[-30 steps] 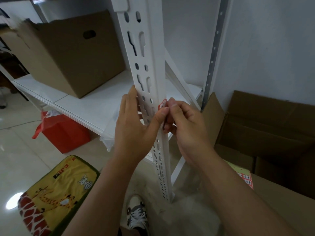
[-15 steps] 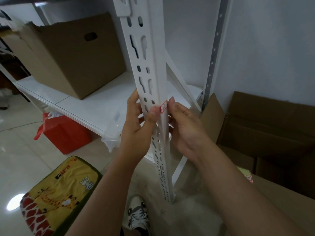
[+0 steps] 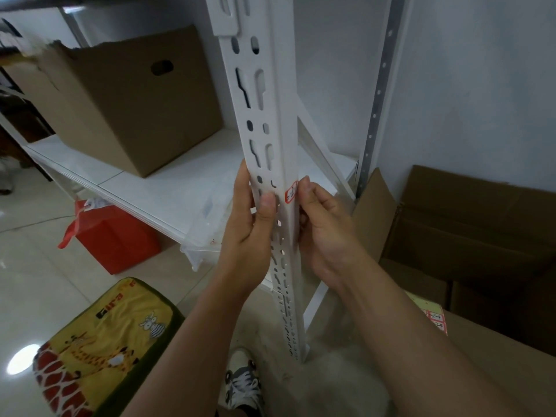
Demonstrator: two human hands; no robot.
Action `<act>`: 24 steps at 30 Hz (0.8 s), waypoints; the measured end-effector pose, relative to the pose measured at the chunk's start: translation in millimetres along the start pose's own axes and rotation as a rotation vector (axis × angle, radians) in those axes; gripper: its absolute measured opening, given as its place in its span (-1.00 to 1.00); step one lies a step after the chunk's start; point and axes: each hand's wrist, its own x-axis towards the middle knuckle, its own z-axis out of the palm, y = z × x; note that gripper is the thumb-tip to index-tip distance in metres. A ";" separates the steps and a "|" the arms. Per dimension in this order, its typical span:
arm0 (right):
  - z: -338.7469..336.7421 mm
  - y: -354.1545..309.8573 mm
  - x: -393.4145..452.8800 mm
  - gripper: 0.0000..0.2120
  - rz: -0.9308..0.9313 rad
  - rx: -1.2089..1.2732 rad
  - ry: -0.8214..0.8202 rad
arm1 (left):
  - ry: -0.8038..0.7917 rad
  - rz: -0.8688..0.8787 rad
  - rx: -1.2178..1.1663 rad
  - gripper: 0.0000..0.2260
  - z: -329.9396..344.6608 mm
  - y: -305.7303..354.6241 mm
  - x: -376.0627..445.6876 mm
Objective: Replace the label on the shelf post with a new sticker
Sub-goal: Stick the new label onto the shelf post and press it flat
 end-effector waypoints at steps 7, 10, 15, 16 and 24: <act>-1.6 -4.8 -0.3 -0.67 0.038 0.025 -0.039 | -0.002 -0.031 -0.054 -0.58 1.1 1.9 -1.0; 0.0 -4.6 -0.7 -0.69 0.028 0.019 -0.015 | -0.001 -0.053 -0.077 -0.56 -0.5 2.8 -0.3; 1.3 -1.3 -2.9 -0.55 0.039 0.059 -0.018 | -0.007 -0.076 -0.083 -0.55 -3.1 1.2 0.7; 1.1 -1.8 -2.9 -0.52 0.042 0.056 -0.029 | -0.010 -0.080 -0.080 -0.55 -3.0 0.9 0.6; 2.1 -6.1 -2.8 -0.62 0.030 0.014 -0.049 | -0.006 -0.084 -0.092 -0.55 1.2 5.5 0.6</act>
